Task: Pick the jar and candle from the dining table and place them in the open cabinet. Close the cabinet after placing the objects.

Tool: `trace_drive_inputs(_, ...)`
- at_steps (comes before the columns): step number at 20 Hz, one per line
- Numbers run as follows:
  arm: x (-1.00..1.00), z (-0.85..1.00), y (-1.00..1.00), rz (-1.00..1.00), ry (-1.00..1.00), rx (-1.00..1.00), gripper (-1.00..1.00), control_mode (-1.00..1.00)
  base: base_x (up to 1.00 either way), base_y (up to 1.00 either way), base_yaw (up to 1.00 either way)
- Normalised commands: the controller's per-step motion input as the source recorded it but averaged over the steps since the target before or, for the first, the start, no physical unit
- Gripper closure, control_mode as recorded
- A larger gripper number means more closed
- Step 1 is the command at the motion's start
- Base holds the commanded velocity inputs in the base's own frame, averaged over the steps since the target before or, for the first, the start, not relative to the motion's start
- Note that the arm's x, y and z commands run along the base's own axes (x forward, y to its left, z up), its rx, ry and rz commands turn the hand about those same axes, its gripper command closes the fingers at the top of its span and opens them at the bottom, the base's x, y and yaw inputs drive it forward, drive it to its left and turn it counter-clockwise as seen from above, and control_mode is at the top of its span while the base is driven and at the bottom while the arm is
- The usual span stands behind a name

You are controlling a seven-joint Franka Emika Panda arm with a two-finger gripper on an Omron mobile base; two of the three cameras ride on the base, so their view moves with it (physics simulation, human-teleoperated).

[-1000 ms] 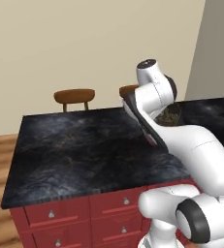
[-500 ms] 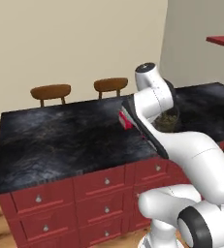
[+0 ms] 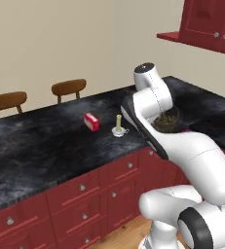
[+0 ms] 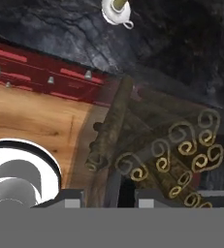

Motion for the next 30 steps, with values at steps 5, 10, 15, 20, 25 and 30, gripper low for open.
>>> trace_drive_inputs(5, 0.0, 0.0, 0.0, 0.0, 0.0, 0.0, 1.0, 1.0, -0.25, 0.02, -0.47)
trace_drive_inputs(10, 0.0, 0.0, 0.0, 0.0, 0.0, 0.0, 1.0, 1.0, -0.18, 0.0, -0.49)
trace_drive_inputs(15, 0.0, 0.0, 0.0, 0.0, 0.0, 0.0, 1.0, 1.0, -0.03, 0.0, -0.49)
trace_drive_inputs(20, 0.0, 0.0, 0.0, 0.0, 0.0, 0.0, 1.0, 1.0, 0.0, -0.02, -0.48)
trace_drive_inputs(25, 0.0, 0.0, 0.0, 0.0, 0.0, 0.0, 1.0, 1.0, 0.0, -0.08, -0.47)
trace_drive_inputs(30, 0.0, 0.0, 0.0, 0.0, 0.0, 0.0, 1.0, 1.0, 0.0, -0.12, -0.46)
